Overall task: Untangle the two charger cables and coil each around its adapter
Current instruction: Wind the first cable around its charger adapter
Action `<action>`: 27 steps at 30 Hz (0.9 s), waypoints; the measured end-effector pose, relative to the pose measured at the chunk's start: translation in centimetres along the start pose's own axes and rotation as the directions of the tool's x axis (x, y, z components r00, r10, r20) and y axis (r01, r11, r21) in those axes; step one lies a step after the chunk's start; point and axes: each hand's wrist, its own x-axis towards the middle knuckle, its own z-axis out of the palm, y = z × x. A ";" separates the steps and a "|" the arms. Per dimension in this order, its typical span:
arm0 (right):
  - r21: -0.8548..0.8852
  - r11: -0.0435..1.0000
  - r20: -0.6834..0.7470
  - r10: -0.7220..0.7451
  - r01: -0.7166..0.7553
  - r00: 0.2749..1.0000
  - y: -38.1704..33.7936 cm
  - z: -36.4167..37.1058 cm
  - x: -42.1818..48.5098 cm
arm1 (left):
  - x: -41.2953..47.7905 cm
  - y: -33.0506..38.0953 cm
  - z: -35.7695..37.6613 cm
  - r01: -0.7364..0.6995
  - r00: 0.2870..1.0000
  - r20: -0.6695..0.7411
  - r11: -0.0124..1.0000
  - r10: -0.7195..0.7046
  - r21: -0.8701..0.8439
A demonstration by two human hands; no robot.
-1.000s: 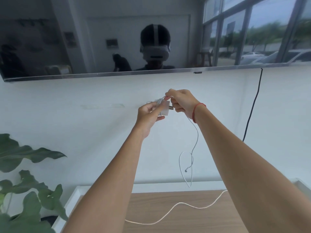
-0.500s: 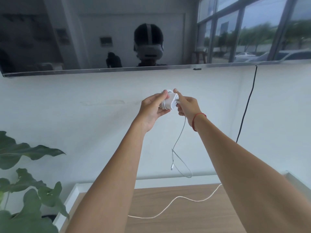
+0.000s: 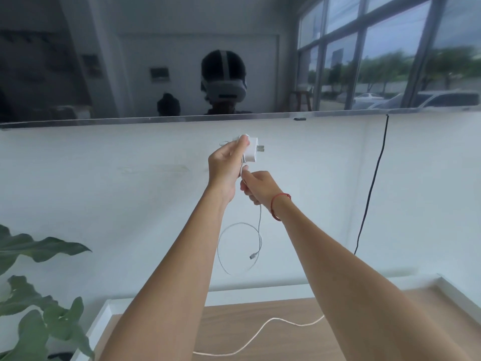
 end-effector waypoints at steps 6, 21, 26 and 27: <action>-0.072 0.996 0.046 -0.055 0.059 0.997 -2.1 -1.2 0.6 | 0.9 -1.2 -1.4 -0.032 0.997 -0.071 0.999 0.033 0.013; 0.013 0.994 -0.049 -0.109 0.109 0.993 -4.3 -2.2 1.1 | 1.4 -2.0 -2.5 -0.069 0.997 -0.033 0.990 0.073 0.122; 0.114 0.986 -0.066 -0.111 0.118 0.992 -5.3 -3.3 1.6 | 1.2 -2.3 -3.1 -0.038 0.999 -0.013 0.989 0.041 0.146; 0.109 0.986 -0.038 -0.121 0.124 0.992 -5.3 -3.5 1.8 | 1.1 -2.4 -3.2 -0.029 1.000 -0.005 0.990 0.030 0.139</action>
